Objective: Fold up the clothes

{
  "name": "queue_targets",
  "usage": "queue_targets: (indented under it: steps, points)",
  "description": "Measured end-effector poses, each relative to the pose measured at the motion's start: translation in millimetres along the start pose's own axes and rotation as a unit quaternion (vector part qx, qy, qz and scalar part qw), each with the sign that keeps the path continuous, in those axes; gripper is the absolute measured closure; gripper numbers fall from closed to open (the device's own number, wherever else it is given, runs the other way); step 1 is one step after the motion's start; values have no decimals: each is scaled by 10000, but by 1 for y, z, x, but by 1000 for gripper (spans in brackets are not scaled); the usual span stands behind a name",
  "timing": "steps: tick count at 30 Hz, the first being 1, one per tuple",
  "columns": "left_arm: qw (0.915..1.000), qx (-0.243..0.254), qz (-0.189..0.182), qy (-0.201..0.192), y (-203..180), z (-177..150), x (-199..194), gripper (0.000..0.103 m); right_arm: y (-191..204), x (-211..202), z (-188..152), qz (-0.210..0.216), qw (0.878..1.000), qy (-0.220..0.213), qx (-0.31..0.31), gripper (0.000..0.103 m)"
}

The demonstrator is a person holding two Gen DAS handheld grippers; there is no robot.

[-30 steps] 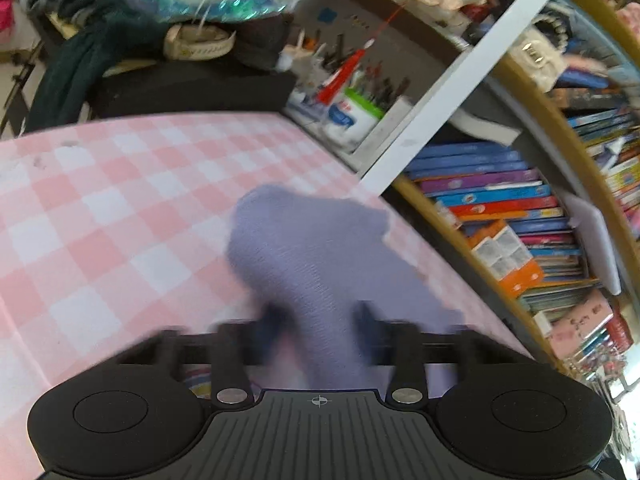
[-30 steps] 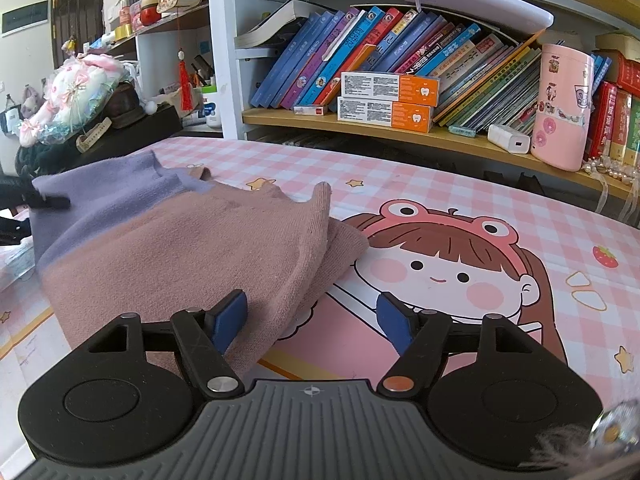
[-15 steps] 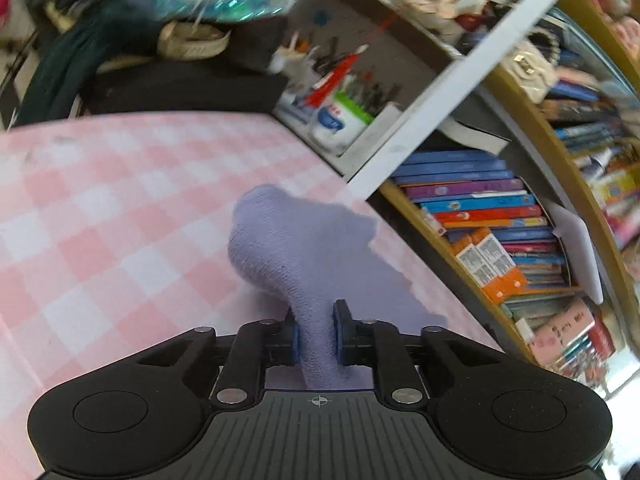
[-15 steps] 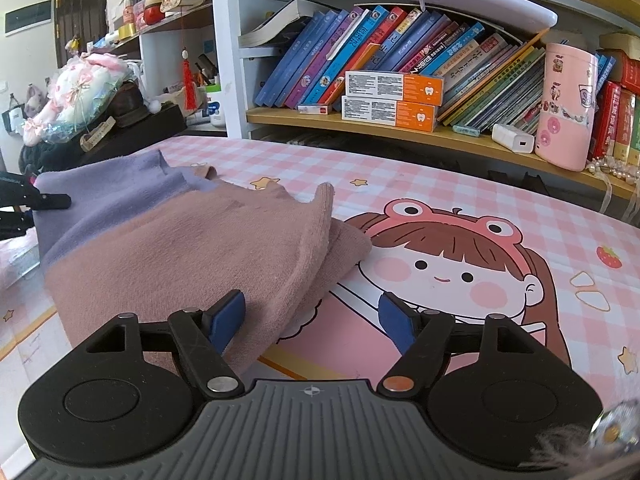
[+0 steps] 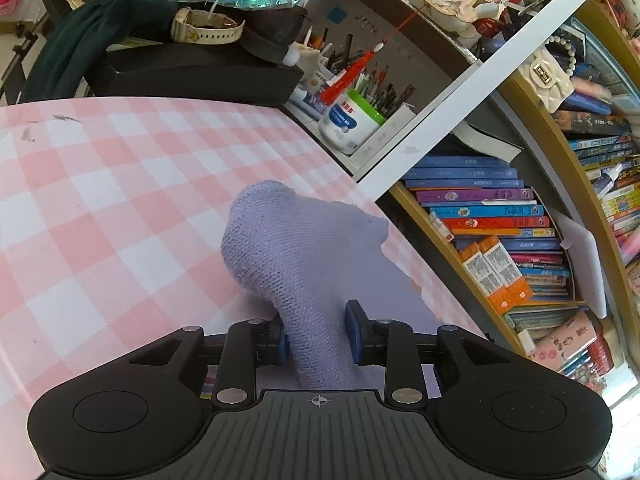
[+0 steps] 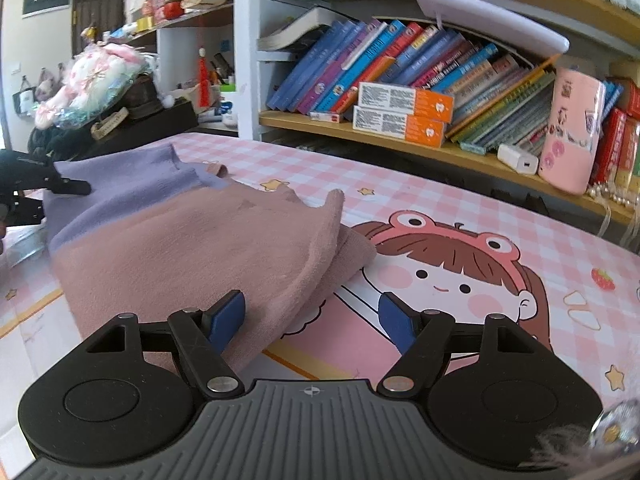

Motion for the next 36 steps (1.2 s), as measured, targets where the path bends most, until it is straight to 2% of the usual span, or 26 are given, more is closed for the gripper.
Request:
queue_targets:
  steps: [5, 21, 25, 28, 36]
  points:
    - [10000, 16, -5, 8, -1, 0, 0, 75, 15, 0, -3, 147, 9994, 29, -301, 31]
    - [10000, 25, -73, -26, 0, 1, 2, 75, 13, 2, -4, 240, 9995, 68, -212, 30]
    - [9999, 35, -97, -4, -1, 1, 2, 80, 11, 2, -4, 276, 9994, 86, -166, 29]
    - [9998, 160, -98, -32, -7, 1, 0, 87, 11, 3, -4, 292, 9994, 94, -154, 29]
    - [9963, 774, -178, -332, -46, 6, -17, 89, 9, 3, -4, 333, 9993, 110, -107, 28]
Point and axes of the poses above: each gripper's, at about its wrist camera, not at the fingertips, and x roughly the way its jaws point, y to its left, z to its top, the point moved 10 cm from there along x, roughly the way its jaws point, and after that the axes turned 15 degrees about y, right-handed, at the moved point
